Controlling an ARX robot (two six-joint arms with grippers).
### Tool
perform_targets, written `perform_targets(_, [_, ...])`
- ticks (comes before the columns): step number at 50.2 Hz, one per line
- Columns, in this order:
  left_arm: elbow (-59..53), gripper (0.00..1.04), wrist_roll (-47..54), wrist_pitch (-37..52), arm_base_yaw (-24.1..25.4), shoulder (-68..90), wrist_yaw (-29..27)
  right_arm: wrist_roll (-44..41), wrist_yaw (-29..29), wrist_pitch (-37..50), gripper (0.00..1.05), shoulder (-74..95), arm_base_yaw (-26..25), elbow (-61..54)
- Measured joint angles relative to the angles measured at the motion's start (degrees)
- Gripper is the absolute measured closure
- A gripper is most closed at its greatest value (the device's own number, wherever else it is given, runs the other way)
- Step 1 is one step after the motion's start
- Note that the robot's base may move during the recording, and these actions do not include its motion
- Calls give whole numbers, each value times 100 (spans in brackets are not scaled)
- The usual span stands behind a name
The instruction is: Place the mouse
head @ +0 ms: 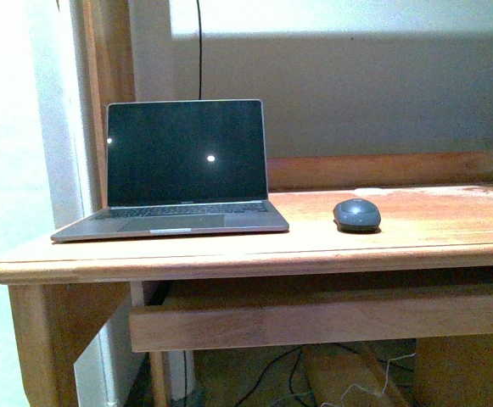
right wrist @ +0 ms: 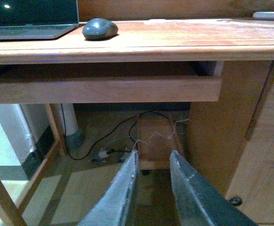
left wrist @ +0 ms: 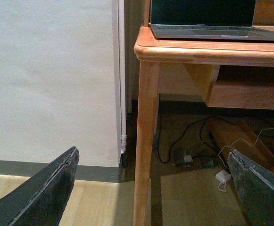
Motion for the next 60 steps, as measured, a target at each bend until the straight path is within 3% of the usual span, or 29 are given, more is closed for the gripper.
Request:
perform_targets(7, [0,8,0,0,0,0,-2,-66,-13,17,102,-216,-7,-199])
perform_targets(19, [0,8,2,0,0,0,0,-57,-11,33,102,-243,-9,-199])
perform_targets(46, [0,8,2,0,0,0,0,-66,-11,33,11,-245,-9,-199])
perform_targets(49, [0,8,2,0,0,0,0,-63,-11,33,6,-245,-9,-199])
perform_targets(60, [0,8,2,0,0,0,0,-66,-11,33,7,-245,-9,-199])
